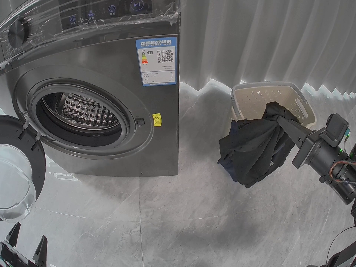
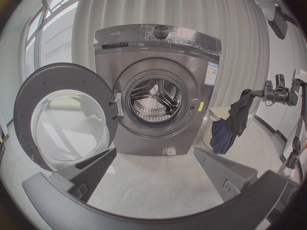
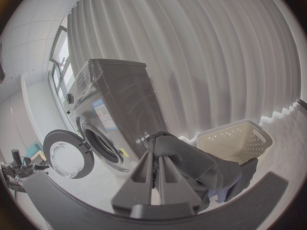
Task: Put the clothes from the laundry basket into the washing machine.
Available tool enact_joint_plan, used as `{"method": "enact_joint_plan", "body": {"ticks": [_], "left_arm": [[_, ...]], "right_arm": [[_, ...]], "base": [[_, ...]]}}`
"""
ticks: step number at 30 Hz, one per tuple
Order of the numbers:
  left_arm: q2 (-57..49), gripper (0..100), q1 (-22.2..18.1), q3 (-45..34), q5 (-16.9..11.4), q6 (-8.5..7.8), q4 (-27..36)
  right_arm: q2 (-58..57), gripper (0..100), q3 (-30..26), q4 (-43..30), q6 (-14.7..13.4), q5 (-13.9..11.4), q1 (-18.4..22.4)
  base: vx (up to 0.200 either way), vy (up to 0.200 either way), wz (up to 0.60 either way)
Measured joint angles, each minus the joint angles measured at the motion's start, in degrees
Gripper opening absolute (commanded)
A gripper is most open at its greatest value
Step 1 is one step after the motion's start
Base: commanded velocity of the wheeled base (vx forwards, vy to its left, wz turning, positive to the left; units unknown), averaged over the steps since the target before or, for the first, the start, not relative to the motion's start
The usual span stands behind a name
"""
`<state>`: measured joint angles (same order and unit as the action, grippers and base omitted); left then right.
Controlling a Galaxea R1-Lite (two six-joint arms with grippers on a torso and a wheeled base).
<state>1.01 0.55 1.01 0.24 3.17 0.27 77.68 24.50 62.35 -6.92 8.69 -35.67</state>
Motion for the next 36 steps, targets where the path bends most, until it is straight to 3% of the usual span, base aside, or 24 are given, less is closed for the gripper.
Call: {"method": "enact_joint_plan", "body": {"ticks": [36], "left_arm": [[0.0, 100, -0.02, 0.0, 0.0, 0.13, -0.05]], "right_arm": [[0.21, 0, -0.56, 0.1, -0.02, -0.02, 0.0]], "base": [[0.0, 0.189, 0.0]]}}
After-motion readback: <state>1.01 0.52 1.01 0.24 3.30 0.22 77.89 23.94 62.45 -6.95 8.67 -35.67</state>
